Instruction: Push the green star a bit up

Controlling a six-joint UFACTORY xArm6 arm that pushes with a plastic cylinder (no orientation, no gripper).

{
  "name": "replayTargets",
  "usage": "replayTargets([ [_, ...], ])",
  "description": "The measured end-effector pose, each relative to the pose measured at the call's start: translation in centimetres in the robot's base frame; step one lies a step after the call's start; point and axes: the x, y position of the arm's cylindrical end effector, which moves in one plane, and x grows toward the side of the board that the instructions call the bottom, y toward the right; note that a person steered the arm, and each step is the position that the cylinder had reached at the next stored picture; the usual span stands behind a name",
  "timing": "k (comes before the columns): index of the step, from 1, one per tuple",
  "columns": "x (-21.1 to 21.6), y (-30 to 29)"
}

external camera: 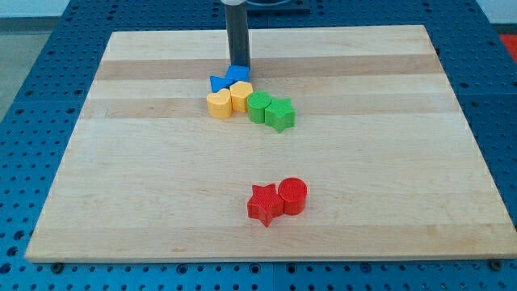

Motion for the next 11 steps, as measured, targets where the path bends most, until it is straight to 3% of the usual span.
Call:
replayTargets([
  [2, 0.6, 1.9],
  [5, 4.8, 9.2],
  [7, 10.3, 12.8],
  [9, 17.0, 10.7],
  [11, 16.1, 6.9],
])
